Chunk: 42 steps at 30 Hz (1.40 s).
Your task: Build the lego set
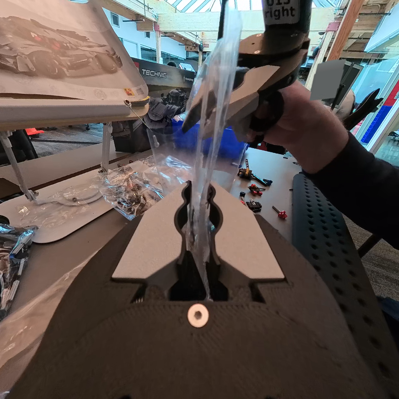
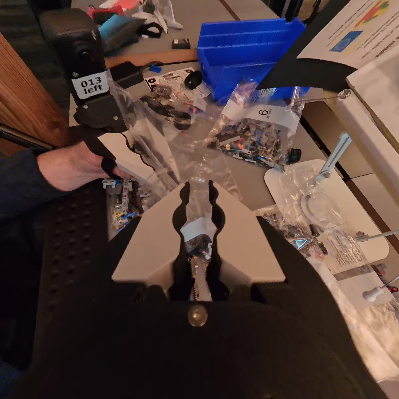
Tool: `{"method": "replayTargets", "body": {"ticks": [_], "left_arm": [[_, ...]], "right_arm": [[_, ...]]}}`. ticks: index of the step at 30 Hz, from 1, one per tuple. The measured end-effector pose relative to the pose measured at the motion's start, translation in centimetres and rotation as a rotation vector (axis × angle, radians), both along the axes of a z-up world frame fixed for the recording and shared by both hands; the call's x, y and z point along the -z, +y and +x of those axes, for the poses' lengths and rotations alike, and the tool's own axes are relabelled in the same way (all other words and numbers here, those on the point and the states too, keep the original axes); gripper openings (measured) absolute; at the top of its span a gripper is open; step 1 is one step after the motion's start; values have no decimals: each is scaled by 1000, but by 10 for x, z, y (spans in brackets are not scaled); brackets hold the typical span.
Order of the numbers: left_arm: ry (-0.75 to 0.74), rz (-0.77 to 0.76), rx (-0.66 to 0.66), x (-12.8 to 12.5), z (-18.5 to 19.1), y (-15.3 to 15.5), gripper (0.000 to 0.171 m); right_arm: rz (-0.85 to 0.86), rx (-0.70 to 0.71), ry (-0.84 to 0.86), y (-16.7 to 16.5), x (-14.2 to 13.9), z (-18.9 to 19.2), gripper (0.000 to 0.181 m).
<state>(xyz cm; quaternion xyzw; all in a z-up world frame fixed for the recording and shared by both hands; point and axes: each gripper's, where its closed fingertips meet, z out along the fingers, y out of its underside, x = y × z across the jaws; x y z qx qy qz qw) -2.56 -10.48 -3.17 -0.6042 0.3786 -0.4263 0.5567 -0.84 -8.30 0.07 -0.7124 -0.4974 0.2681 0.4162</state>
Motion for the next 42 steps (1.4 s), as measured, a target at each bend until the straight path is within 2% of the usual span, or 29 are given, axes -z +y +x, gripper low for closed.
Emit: {"method": "replayTargets", "body": {"ticks": [5,10,13,17,19,25,28,32,39,42], "left_arm": [[4,-3,-1,1,1,0,13],[25,0,-3,4,3,1,13],[28,-5,-9,5,3,2,13],[28,-11,-15,7,1,4,13],[30,-10,-18,7,1,4,13],[33,-13,-22,8,1,5,13],[33,-13,-23,8,1,5,13],[33,-10,-17,8,1,4,12],[34,-11,-15,8,2,3,13],[37,-12,-14,9,2,4,13]], "right_arm": [[19,73,21,-2,1,29,15],[-3,127,1,-12,24,66,12],[23,127,64,-20,18,73,10],[88,162,176,-23,-3,87,4],[109,204,171,-20,-4,95,3],[65,157,-207,-28,61,92,11],[-61,89,-267,-43,92,85,22],[-188,68,-356,-54,131,90,25],[-283,35,-448,-64,168,87,25],[-271,40,-496,-62,178,88,17]]}}
